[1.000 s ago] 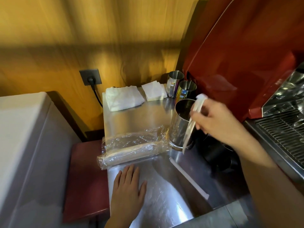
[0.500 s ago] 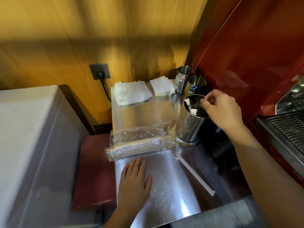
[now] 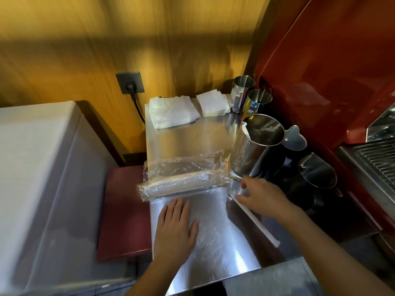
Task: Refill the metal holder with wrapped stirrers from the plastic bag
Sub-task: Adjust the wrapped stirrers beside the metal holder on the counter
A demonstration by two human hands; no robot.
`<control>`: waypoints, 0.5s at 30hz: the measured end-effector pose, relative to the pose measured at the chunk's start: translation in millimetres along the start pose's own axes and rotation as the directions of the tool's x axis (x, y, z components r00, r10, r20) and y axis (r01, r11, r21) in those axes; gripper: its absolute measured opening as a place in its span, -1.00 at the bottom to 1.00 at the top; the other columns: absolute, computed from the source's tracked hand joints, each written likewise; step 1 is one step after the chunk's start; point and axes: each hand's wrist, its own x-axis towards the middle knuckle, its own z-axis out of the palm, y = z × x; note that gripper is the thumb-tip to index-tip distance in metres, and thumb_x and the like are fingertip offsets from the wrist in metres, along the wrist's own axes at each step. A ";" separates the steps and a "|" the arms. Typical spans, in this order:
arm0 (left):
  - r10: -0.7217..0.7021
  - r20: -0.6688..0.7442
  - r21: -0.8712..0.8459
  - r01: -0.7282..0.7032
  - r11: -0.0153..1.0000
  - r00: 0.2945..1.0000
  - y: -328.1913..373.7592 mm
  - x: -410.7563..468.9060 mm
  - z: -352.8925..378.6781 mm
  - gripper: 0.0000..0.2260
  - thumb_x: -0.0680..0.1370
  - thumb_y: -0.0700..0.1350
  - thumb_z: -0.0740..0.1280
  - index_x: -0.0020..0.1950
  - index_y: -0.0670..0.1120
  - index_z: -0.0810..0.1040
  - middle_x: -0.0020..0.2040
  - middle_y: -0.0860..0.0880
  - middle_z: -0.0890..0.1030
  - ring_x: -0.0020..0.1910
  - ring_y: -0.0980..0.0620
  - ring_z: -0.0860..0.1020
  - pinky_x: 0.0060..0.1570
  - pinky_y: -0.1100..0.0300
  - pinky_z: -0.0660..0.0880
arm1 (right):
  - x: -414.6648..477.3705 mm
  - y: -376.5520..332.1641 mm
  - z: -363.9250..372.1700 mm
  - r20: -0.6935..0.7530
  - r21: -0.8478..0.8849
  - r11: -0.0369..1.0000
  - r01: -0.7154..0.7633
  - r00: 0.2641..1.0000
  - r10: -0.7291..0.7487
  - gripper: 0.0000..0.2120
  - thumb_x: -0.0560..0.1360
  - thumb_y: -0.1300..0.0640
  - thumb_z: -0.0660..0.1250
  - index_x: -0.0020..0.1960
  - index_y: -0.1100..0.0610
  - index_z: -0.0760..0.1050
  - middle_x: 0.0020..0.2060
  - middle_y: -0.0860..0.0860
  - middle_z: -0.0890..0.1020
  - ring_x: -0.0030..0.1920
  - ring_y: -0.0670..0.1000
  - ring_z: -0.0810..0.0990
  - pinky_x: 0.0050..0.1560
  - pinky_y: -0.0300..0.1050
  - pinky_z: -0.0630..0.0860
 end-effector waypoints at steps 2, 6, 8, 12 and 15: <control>-0.005 -0.003 -0.001 0.005 1.000 1.000 0.7 0.1 -0.6 -0.55 0.51 0.10 0.11 0.25 -0.13 0.50 0.27 -0.13 0.55 0.30 -0.09 0.47 0.35 0.02 0.24 | -2.2 5.4 21.0 0.049 -0.087 0.996 -0.015 0.999 0.019 -0.72 0.42 -0.14 0.23 -0.12 0.06 0.29 -0.05 0.08 0.58 -0.01 0.14 0.56 -0.19 -0.11 0.31; -0.010 -0.012 -0.001 0.010 1.000 1.000 1.6 1.5 -1.2 -0.56 0.51 0.09 0.12 0.25 -0.13 0.50 0.27 -0.12 0.55 0.29 -0.09 0.47 0.34 -0.01 0.32 | -2.2 8.1 43.5 0.151 -0.121 0.990 -0.079 0.984 0.097 -0.82 0.42 0.01 0.17 -0.08 0.11 0.32 -0.01 0.13 0.60 -0.03 0.18 0.57 -0.18 -0.08 0.39; -0.011 -0.002 0.005 0.011 1.000 1.000 1.6 1.6 -0.7 -0.55 0.51 0.09 0.12 0.26 -0.13 0.49 0.28 -0.12 0.54 0.31 -0.09 0.46 0.32 -0.04 0.35 | 0.7 7.0 45.9 0.145 -0.175 0.982 -0.069 0.985 0.095 -0.81 0.44 0.04 0.15 -0.04 0.13 0.39 0.02 0.14 0.60 0.00 0.18 0.57 -0.19 -0.11 0.36; -0.019 0.010 0.002 0.019 1.000 1.000 0.7 1.0 0.8 -0.55 0.52 0.10 0.11 0.28 -0.11 0.47 0.30 -0.11 0.53 0.33 -0.09 0.44 0.33 -0.07 0.35 | -0.1 -0.3 38.5 0.182 -0.025 0.998 -0.060 0.981 0.064 -0.84 0.42 0.00 0.18 -0.17 0.11 0.35 -0.07 0.14 0.58 -0.08 0.18 0.55 -0.21 -0.08 0.41; -0.018 0.013 0.002 0.018 1.000 1.000 -0.4 1.0 1.7 -0.55 0.52 0.11 0.10 0.28 -0.11 0.46 0.30 -0.10 0.53 0.33 -0.08 0.44 0.33 -0.06 0.34 | -0.8 -10.6 13.2 0.040 0.122 0.992 0.005 0.999 -0.010 -0.85 0.42 0.07 0.22 -0.24 0.13 0.33 -0.30 0.13 0.54 -0.26 0.16 0.51 -0.25 -0.01 0.43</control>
